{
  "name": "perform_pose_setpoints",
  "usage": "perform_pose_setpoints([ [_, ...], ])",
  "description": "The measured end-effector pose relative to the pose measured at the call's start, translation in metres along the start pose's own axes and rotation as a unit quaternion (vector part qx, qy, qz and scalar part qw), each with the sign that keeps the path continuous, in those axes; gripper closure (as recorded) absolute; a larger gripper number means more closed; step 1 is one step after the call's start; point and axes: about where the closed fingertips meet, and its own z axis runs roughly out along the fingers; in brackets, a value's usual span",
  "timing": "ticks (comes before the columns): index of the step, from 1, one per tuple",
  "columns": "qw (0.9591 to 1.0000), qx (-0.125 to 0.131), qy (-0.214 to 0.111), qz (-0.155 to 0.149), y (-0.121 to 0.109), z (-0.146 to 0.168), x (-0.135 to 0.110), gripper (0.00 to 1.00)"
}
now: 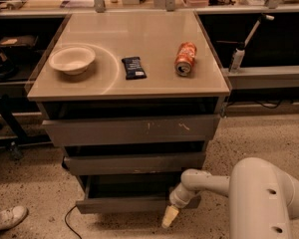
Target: Open bottom drawer
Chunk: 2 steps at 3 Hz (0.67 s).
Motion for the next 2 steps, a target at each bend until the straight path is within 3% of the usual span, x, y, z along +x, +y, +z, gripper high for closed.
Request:
perform_pose_setpoints([
  [1, 0.9993, -0.027, 0.014, 0.021, 0.0254, 0.0178, 0.0192, 0.00],
  [2, 0.9993, -0.027, 0.014, 0.021, 0.0271, 0.0112, 0.0162, 0.00],
])
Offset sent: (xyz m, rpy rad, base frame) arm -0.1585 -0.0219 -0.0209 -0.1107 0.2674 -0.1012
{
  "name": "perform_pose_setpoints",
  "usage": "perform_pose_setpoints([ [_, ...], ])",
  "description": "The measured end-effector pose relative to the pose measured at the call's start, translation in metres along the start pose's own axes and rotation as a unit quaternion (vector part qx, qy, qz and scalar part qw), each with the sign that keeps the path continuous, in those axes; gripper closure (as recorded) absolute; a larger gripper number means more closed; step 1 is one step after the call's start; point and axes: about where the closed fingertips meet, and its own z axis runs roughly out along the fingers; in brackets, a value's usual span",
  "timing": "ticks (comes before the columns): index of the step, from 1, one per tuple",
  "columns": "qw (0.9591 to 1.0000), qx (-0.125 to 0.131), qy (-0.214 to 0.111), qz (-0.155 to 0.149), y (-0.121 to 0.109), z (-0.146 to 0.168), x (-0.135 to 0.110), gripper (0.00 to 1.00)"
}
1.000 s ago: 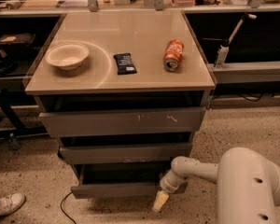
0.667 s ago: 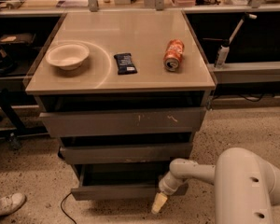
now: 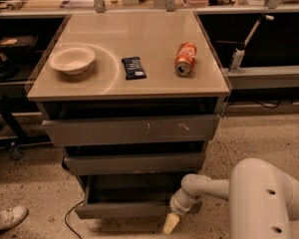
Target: Open bottom drawer
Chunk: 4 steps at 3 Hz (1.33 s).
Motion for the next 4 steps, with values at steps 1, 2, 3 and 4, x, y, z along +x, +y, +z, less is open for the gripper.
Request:
perform_pose_setpoints([
  [1, 0.9988, 0.039, 0.010, 0.026, -0.002, -0.031, 0.022, 0.00],
  [2, 0.9949, 0.068, 0.017, 0.072, 0.026, -0.054, 0.035, 0.00],
  [3, 0.9905, 0.057, 0.027, 0.122, 0.080, -0.048, 0.054, 0.00],
  [4, 0.9893, 0.026, 0.039, 0.138, 0.123, -0.038, 0.066, 0.00],
])
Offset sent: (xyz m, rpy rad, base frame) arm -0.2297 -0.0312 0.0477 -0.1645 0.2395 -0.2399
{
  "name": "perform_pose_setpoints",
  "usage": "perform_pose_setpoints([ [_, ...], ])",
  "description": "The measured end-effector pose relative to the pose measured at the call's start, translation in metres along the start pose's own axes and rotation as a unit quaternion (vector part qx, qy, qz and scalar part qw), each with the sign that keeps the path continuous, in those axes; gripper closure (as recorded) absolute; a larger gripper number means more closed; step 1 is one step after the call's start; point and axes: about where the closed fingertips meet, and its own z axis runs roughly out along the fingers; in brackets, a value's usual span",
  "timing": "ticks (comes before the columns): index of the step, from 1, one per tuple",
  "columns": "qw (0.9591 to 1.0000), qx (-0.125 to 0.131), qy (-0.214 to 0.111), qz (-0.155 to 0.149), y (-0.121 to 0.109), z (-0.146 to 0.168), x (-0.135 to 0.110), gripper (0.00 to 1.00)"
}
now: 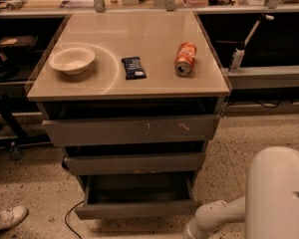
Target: Open bottom drawer
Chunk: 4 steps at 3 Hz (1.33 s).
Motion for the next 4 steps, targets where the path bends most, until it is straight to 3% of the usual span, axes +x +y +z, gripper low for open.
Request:
perform_pose_setpoints([
  [1, 0.9973, 0.035, -0.031, -0.057, -0.028, -0.021, -0.051, 0.00],
  [2, 0.9923, 0.059, -0.053, -0.095, -0.054, -0.040, -0.089, 0.00],
  [3, 0.9898, 0.062, -0.056, -0.116, -0.075, -0.032, -0.113, 0.00],
  [4, 0.9899, 0.056, -0.039, -0.124, -0.096, -0.005, -0.125, 0.00],
])
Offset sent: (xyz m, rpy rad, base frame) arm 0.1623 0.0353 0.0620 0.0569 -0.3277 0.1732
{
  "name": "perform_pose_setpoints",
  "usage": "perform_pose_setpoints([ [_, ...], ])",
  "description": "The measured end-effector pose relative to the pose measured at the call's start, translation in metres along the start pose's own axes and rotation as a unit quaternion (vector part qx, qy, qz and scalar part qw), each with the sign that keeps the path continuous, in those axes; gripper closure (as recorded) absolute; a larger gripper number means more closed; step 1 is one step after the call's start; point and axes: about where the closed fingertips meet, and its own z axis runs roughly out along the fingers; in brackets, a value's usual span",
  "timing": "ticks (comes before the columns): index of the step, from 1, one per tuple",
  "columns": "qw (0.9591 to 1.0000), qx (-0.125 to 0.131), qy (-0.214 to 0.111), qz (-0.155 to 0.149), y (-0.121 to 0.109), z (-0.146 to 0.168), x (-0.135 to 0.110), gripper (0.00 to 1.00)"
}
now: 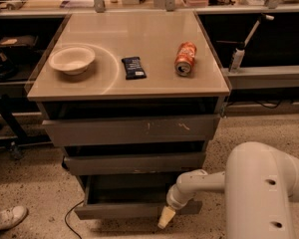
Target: Open bottom drawer
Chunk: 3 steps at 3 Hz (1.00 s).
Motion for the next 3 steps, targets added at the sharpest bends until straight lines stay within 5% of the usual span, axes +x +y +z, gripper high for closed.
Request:
perform_pose_setpoints([
  [2, 0.9979, -0.039, 0.050, 0.014, 0.005, 0.062, 0.026, 0.00],
  [3, 0.9979, -0.039, 0.050, 0.014, 0.006, 0.058, 0.025, 0.00],
])
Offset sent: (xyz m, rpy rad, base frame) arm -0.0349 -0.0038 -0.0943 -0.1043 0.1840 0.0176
